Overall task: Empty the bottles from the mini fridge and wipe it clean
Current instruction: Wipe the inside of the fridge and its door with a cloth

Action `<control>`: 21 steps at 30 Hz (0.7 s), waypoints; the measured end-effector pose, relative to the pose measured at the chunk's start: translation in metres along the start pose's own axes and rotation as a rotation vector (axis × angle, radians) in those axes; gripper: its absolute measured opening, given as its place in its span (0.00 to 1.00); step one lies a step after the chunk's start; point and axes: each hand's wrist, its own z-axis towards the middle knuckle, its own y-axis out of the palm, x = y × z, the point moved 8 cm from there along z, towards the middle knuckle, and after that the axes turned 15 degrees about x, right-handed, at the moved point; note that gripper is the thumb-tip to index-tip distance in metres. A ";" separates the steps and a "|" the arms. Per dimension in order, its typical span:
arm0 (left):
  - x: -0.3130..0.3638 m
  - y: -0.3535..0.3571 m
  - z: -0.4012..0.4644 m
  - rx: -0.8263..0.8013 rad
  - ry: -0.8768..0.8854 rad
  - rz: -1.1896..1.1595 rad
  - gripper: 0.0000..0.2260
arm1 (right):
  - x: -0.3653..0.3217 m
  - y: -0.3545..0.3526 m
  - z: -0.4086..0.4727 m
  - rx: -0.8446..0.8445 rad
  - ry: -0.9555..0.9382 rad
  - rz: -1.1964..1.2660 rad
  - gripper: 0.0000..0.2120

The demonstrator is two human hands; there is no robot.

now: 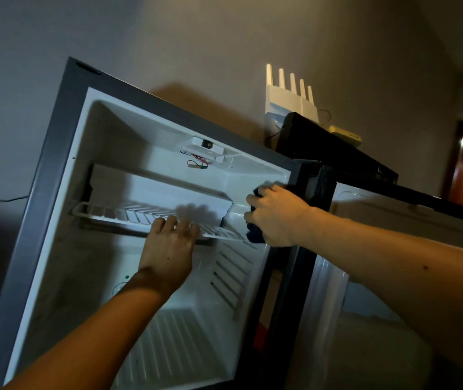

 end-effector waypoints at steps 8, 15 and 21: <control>0.002 0.002 -0.002 -0.105 0.027 -0.012 0.27 | -0.047 0.000 -0.017 -0.130 -0.138 0.158 0.21; 0.023 -0.030 -0.006 -0.065 -0.069 -0.390 0.26 | -0.035 -0.002 -0.009 -0.066 0.280 0.956 0.04; 0.033 -0.038 -0.022 -0.305 -0.834 -1.159 0.09 | -0.019 0.009 -0.016 0.141 0.901 1.701 0.15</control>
